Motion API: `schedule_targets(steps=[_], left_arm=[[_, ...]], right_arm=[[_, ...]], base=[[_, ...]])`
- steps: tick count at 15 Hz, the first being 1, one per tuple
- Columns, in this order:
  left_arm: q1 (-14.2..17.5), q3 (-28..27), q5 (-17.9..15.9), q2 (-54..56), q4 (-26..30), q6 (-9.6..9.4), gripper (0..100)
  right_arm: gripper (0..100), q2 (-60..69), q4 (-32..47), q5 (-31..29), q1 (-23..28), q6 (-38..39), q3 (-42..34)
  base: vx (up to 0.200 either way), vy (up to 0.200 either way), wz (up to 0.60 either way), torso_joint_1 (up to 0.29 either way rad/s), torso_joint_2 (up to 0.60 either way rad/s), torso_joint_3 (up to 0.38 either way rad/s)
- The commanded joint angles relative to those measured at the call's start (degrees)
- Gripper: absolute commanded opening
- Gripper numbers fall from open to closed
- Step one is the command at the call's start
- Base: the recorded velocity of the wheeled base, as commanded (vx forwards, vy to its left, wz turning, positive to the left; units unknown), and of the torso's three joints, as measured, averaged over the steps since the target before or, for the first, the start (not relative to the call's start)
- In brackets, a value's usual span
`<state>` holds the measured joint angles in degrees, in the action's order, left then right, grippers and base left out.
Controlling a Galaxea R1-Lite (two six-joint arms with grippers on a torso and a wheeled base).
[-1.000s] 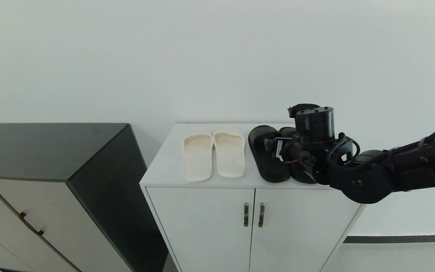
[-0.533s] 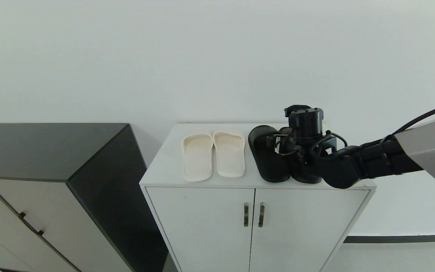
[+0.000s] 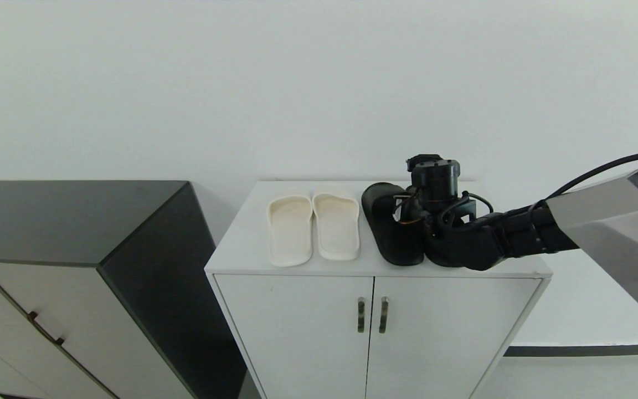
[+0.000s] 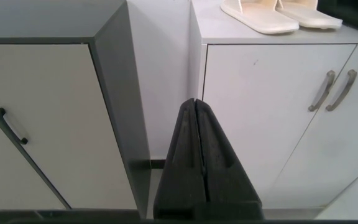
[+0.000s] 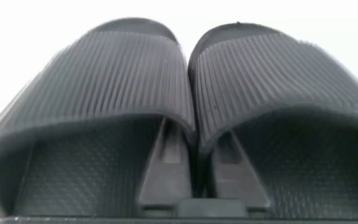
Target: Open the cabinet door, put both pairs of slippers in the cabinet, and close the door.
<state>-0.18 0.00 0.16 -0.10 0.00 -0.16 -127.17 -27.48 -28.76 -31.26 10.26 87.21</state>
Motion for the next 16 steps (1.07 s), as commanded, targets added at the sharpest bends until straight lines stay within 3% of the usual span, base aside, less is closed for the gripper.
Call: schedule_targets(steps=[1,7,11,12,15,16], left_arm=[[0.01,0.00,-0.07,-0.08,0.00,-0.02,0],[0.01,0.00,-0.16,-0.08,0.00,-0.02,0],[0.01,0.00,-0.16,-0.08,-0.09,-0.28,0],[0.01,0.00,-0.25,-0.08,-0.09,-0.28,0],[0.01,0.00,-0.25,-0.08,-0.09,-0.19,0],[0.01,0.00,-0.16,-0.08,-0.09,-0.19,0]], right_arm=[[0,0.35,-0.03,-0.16,-0.03,0.02,-0.02],[0,15.38,-0.38,2.21,-2.41,-1.48,-14.00],[0,30.05,-0.12,13.20,-7.68,-1.83,-30.17],[0,33.66,-0.03,19.53,-9.00,-2.00,-34.21],[0,37.08,0.06,27.97,-10.14,-2.35,-37.47],[0,37.35,0.06,28.32,-10.23,-2.35,-37.73]], base=[[0.000,0.000,0.00,0.000,0.00,0.000],[0.000,0.000,0.00,0.000,0.00,0.000],[0.000,0.000,0.00,0.000,0.00,0.000],[0.000,0.000,0.00,0.000,0.00,0.000],[0.000,0.000,0.00,0.000,0.00,0.000],[0.000,0.000,0.00,0.000,0.00,0.000]])
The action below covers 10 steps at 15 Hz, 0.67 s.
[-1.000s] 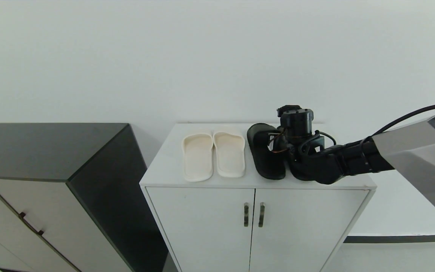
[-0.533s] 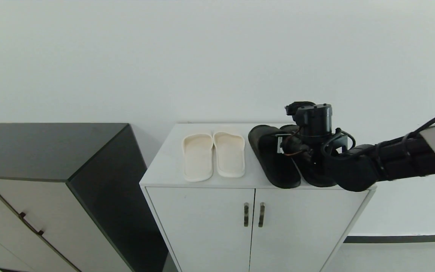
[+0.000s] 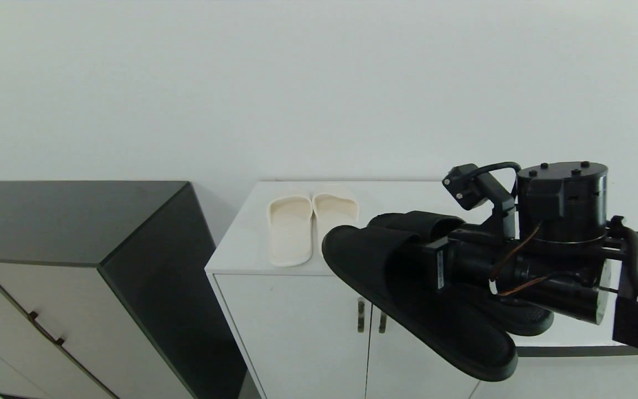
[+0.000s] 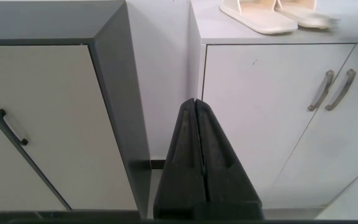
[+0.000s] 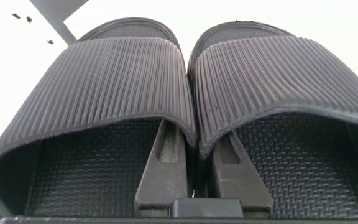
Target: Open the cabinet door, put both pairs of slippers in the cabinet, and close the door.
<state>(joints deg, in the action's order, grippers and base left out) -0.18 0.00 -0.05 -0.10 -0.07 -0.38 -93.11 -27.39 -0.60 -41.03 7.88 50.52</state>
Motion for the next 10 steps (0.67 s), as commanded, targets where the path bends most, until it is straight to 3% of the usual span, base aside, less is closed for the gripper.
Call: schedule_targets(steps=[1,4,10], left_arm=[[0.01,0.00,-0.04,-0.08,-0.01,0.03,0],[0.01,0.00,0.05,-0.08,-0.01,0.03,0],[0.01,0.00,-0.04,-0.08,-0.01,0.11,0]], right_arm=[[0,3.29,-0.03,0.16,-0.63,-0.14,-1.21],[0,3.29,-0.21,0.16,-0.54,-2.07,-2.35],[0,4.17,-0.12,0.16,-0.54,-2.16,-3.23]], base=[[0.000,0.000,0.00,0.000,0.00,0.000],[0.000,0.000,0.00,0.000,0.00,0.000],[-0.200,0.000,0.00,-0.002,0.00,0.002]])
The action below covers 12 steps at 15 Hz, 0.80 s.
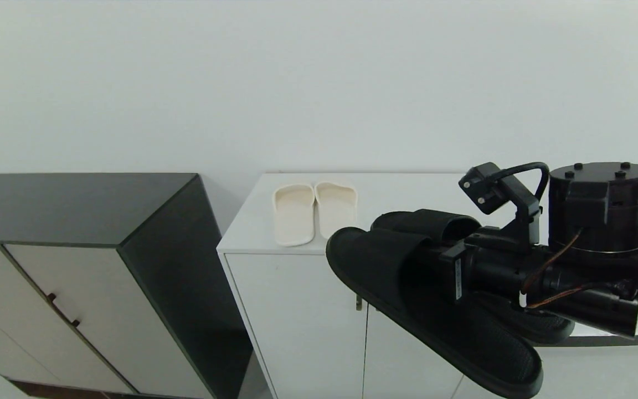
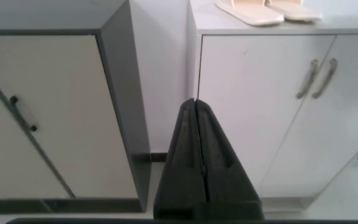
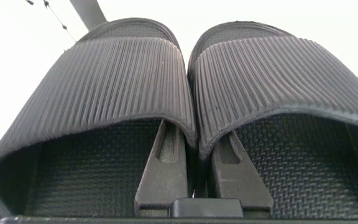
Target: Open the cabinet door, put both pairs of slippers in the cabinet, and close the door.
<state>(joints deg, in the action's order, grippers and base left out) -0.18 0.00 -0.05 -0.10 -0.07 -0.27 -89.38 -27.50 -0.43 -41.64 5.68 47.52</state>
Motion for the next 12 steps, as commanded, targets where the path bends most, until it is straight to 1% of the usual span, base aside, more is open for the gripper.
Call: schedule_targets(steps=[1,4,12], left_arm=[[0.01,0.00,-0.04,-0.08,-0.01,0.00,0],[0.01,0.00,-0.04,-0.08,-0.01,0.00,0],[0.01,0.00,-0.04,-0.08,-0.01,0.00,0]], right_arm=[[0,0.44,-0.01,-0.01,0.07,-0.14,-0.32],[0,0.35,-0.10,0.25,0.07,-0.23,-0.94],[0,0.35,-0.36,0.34,0.07,-0.93,-1.55]], base=[[-0.200,0.000,0.00,-0.007,0.00,0.002],[-0.200,0.000,0.00,0.002,0.00,0.001],[0.000,0.000,0.00,0.000,0.00,0.000]])
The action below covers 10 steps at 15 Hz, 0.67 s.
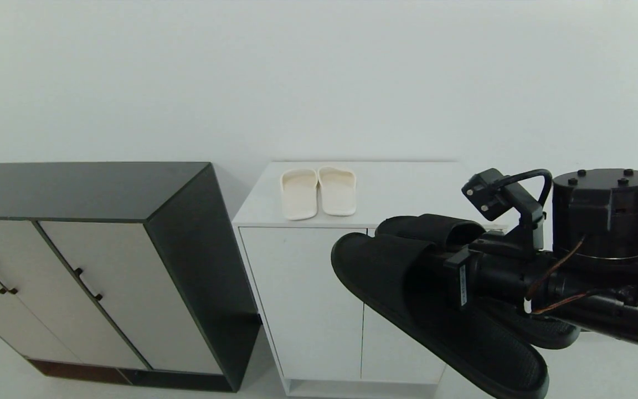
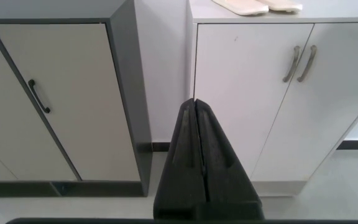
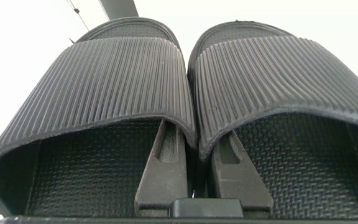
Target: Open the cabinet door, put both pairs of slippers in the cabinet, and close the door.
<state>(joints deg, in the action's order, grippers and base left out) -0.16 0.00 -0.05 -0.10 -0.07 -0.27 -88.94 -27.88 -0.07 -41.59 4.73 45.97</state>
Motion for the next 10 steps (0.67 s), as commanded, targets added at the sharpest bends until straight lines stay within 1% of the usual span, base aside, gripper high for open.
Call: schedule_targets(steps=[1,6,7,10], left_arm=[[-0.02,0.00,0.05,-0.08,-0.01,0.00,0],[-0.02,0.00,0.22,-0.08,-0.01,0.09,0],[-0.02,0.00,0.22,-0.08,-0.01,0.00,0],[-0.02,0.00,0.22,-0.08,-0.01,0.00,0]], right_arm=[[0,-0.18,0.02,-0.01,-0.07,-0.07,0.00],[0,-0.44,-0.16,0.16,-0.33,-0.07,-0.97],[0,-0.62,-0.33,0.16,-0.42,-0.07,-1.06],[0,-0.71,-0.33,0.16,-0.51,-0.07,-1.23]], base=[[0.000,0.000,0.00,0.000,0.00,0.000],[0.000,0.000,0.00,0.000,0.00,0.000],[0.000,0.000,0.00,-0.066,0.15,0.095],[0.000,0.000,0.00,-0.186,0.44,0.243]])
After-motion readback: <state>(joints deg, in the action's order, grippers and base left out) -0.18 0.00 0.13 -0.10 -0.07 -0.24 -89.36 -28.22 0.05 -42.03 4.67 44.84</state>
